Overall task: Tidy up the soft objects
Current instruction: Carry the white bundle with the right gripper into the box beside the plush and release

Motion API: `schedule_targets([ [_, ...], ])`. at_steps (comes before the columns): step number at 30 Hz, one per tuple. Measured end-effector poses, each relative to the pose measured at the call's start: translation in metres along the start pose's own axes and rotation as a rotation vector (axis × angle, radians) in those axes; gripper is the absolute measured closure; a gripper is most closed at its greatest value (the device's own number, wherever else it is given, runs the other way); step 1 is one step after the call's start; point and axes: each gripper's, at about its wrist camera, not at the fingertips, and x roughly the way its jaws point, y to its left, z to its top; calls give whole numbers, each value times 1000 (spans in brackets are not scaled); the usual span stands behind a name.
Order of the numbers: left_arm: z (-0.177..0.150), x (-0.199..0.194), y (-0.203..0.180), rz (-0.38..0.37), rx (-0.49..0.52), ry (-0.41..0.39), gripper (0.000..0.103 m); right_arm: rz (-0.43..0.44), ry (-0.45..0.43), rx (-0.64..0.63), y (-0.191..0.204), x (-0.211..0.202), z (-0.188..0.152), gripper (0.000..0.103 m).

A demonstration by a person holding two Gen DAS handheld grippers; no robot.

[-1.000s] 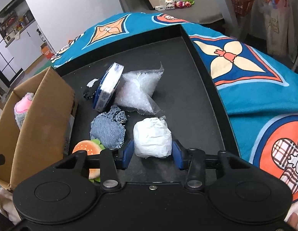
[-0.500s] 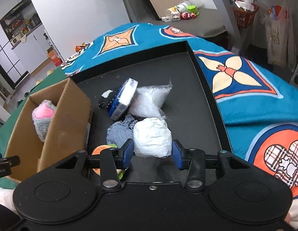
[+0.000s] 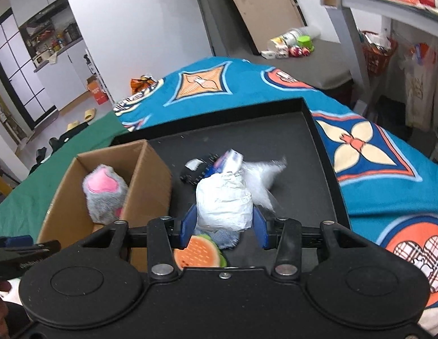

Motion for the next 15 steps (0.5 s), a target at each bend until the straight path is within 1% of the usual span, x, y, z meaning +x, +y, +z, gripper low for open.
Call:
schedule_targets([
  [6, 0, 3, 9, -30, -44, 10, 53, 17, -24, -25, 18, -5, 10, 60],
  [9, -1, 5, 12, -44, -60, 16, 62, 23, -37, -40, 27, -8, 14, 60],
  [11, -1, 7, 14, -53, -71, 23, 72, 27, -44, -51, 33, -9, 16, 60],
  [15, -2, 9, 18, -79, -94, 32, 81, 39, -54, -71, 44, -12, 20, 60],
])
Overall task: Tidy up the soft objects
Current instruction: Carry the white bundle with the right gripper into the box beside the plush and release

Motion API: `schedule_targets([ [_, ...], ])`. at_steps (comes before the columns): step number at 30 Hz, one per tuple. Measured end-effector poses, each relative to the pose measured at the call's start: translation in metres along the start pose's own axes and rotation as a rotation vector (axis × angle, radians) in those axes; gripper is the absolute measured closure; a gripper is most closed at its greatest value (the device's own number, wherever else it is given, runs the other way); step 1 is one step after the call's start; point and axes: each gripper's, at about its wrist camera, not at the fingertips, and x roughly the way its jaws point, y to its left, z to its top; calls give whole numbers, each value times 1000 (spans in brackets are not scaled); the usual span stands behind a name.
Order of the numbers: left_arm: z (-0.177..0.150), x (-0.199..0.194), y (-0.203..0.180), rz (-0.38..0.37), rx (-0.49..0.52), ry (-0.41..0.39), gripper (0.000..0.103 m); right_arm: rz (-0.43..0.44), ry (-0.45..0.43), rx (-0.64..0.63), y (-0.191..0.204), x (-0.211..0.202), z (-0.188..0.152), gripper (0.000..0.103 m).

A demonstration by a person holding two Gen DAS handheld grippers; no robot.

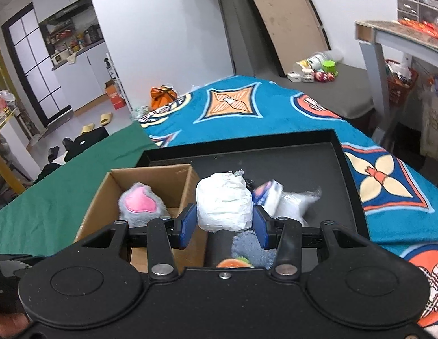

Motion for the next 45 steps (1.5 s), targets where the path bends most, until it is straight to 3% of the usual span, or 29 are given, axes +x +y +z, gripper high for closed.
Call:
schedule_targets([
  [8, -1, 2, 6, -40, -30, 4, 91, 31, 2, -53, 24, 4, 3, 60],
  [21, -2, 4, 13, -81, -59, -5, 93, 71, 11, -132, 61, 23, 6, 60],
  [24, -3, 4, 15, -86, -62, -8, 93, 65, -3, -141, 64, 29, 6, 54],
  [25, -3, 4, 15, -87, -63, -8, 93, 64, 4, -146, 64, 31, 5, 48],
  [45, -2, -1, 8, -37, -21, -15, 86, 29, 92, -32, 5, 24, -36, 47],
])
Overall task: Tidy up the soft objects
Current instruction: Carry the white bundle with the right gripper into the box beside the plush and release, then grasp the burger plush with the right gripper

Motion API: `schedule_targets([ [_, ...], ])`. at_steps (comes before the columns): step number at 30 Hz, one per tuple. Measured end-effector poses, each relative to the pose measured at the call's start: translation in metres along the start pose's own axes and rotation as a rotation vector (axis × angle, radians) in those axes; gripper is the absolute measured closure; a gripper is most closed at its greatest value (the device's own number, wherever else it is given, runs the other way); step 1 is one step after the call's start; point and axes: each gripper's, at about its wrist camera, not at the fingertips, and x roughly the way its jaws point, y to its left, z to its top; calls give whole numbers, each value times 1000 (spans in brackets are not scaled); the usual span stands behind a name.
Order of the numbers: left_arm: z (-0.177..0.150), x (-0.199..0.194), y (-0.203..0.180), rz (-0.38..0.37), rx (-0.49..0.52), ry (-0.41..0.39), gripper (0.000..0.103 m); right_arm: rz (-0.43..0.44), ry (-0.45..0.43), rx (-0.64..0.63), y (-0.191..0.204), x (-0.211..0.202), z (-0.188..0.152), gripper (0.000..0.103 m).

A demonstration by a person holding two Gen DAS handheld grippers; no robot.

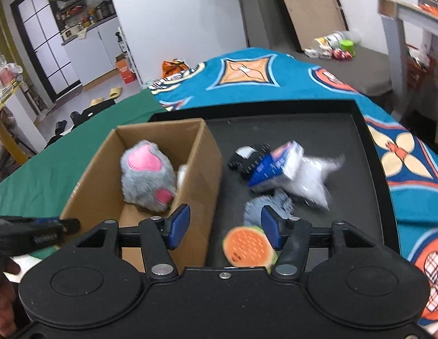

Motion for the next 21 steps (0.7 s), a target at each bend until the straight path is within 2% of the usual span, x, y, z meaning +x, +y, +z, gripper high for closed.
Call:
schedule_targets([
  [5, -3, -6, -6, 65, 30, -27, 69, 13, 10, 47, -14, 5, -12, 47],
  [14, -2, -7, -18, 112, 84, -22, 62, 61, 21, 127, -35, 18, -29, 48],
  [21, -2, -3, -31, 177, 143, -12, 55, 69, 37, 162, -42, 35, -42, 49],
])
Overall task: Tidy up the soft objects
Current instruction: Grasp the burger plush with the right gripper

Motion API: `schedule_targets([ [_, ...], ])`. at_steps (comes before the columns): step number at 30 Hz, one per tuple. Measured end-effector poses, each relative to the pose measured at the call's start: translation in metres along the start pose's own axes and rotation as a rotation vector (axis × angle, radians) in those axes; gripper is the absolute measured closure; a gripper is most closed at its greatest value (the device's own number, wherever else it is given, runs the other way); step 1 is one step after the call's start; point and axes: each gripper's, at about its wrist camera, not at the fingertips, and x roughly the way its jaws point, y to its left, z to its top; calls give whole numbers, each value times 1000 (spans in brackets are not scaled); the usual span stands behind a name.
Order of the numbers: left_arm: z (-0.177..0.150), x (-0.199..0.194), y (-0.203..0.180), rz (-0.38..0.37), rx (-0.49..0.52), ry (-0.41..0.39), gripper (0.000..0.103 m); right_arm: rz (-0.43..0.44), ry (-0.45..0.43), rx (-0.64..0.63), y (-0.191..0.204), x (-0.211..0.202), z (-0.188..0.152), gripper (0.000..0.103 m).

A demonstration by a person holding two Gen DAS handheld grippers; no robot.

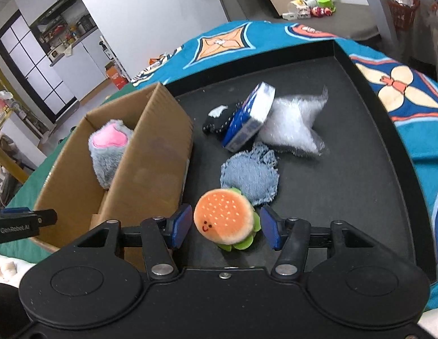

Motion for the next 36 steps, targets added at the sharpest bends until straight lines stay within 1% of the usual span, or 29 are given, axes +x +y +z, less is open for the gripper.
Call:
schedule_targets([
  [8, 3, 2, -8, 30, 23, 10, 55, 19, 14, -41, 6, 9, -4, 49],
  [12, 4, 4, -14, 47, 44, 15, 55, 6, 33, -36, 1, 13, -5, 58],
  [14, 4, 4, -17, 57, 57, 19, 54, -2, 39, -42, 0, 13, -6, 65],
  [16, 5, 5, -18, 61, 63, 20, 55, -11, 34, -56, 1, 11, -6, 76],
  [18, 5, 3, -17, 50, 55, 16, 55, -8, 36, -61, 2, 10, -7, 79],
  [20, 5, 2, -17, 56, 50, 18, 55, 8, 40, -55, 3, 8, -7, 82],
  [22, 5, 2, -17, 58, 52, 19, 54, 19, 31, -61, 6, 6, -7, 88],
  [27, 5, 0, -20, 66, 68, 13, 55, 26, -1, -71, 11, -2, -6, 95],
  [36, 3, -4, -15, 51, 47, 1, 55, 34, -39, -79, 13, -15, -5, 99],
])
